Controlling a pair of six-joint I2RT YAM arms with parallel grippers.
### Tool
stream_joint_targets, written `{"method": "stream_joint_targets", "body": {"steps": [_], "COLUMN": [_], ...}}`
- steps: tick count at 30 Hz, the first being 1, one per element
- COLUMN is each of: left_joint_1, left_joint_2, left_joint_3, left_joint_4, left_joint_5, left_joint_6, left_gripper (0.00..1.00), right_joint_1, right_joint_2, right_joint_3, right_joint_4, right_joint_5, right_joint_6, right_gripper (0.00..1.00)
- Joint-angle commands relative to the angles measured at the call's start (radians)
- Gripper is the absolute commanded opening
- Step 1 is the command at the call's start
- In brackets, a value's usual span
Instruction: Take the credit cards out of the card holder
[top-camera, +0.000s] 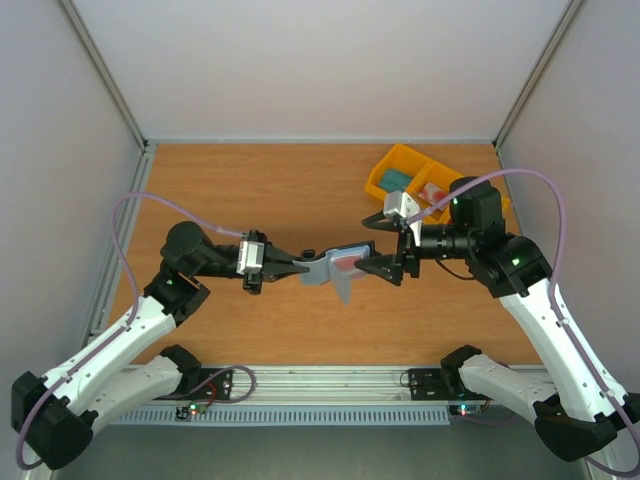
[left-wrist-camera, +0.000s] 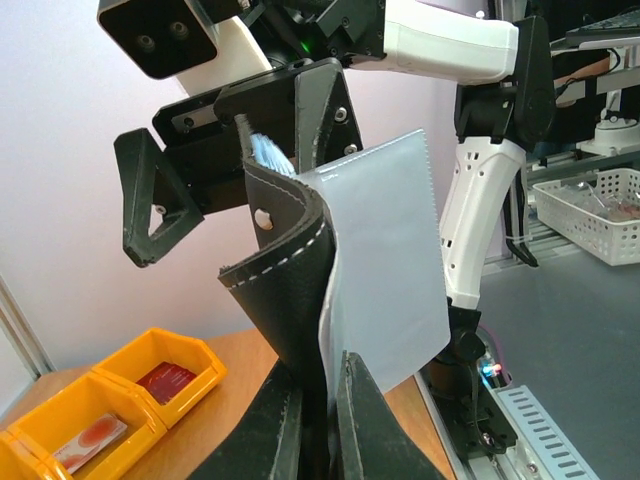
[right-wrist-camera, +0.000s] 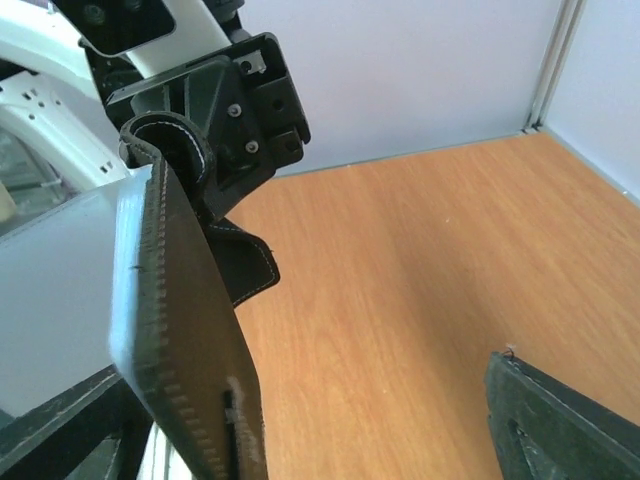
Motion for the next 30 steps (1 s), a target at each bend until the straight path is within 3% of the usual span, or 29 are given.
{"method": "stream_joint_targets", "body": {"steps": [1,4,7,13,15,16,19,20,23,25,27,30], "left_joint_1": [-0.011,-0.013,-0.013,-0.011,-0.011,-0.010,-0.013,-0.013,-0.013,-0.012,-0.014,-0.022], "left_joint_2": [0.003,0.014,0.018,0.027,0.026,0.023,0.014,0.011,-0.001,-0.005,-0.008,-0.011], "left_joint_3": [0.002,0.001,0.001,0.003,-0.001,-0.005,-0.021,-0.023,-0.031,-0.033,-0.038,-0.053], "left_joint_4": [0.056,0.078,0.070,0.068,0.050,0.039,0.011,0.003,-0.007,-0.012,-0.006,0.019], "left_joint_5": [-0.032,-0.097,-0.164,-0.276,-0.345,-0.391,-0.492,-0.522,-0.532,-0.487,-0.422,-0.303], "left_joint_6": [-0.010,-0.075,-0.124,-0.194,-0.196,-0.193,-0.116,-0.075,-0.024,-0.011,-0.023,-0.049], "left_gripper": [0.00,0.00,0.00,0.00,0.04,0.19,0.71,0.80,0.83,0.81,0.79,0.70], "right_joint_1": [0.032,0.055,0.070,0.073,0.074,0.074,0.074,0.073,0.074,0.074,0.078,0.078], "right_joint_2": [0.019,0.043,0.043,0.057,0.060,0.063,0.092,0.116,0.269,0.397,0.472,0.429], "right_joint_3": [-0.021,-0.020,-0.030,-0.020,-0.004,0.007,0.049,0.067,0.189,0.280,0.336,0.328], "right_joint_4": [0.076,0.078,0.104,0.081,0.064,0.056,0.009,-0.032,-0.262,-0.428,-0.498,-0.413], "right_joint_5": [0.015,0.005,-0.008,-0.039,0.009,0.063,0.420,0.606,1.179,1.409,1.414,1.174], "right_joint_6": [0.076,0.085,0.097,0.119,0.133,0.149,0.209,0.243,0.339,0.396,0.428,0.449], "right_gripper": [0.86,0.71,0.45,0.02,0.01,0.01,0.01,0.01,0.01,0.01,0.01,0.01]}}
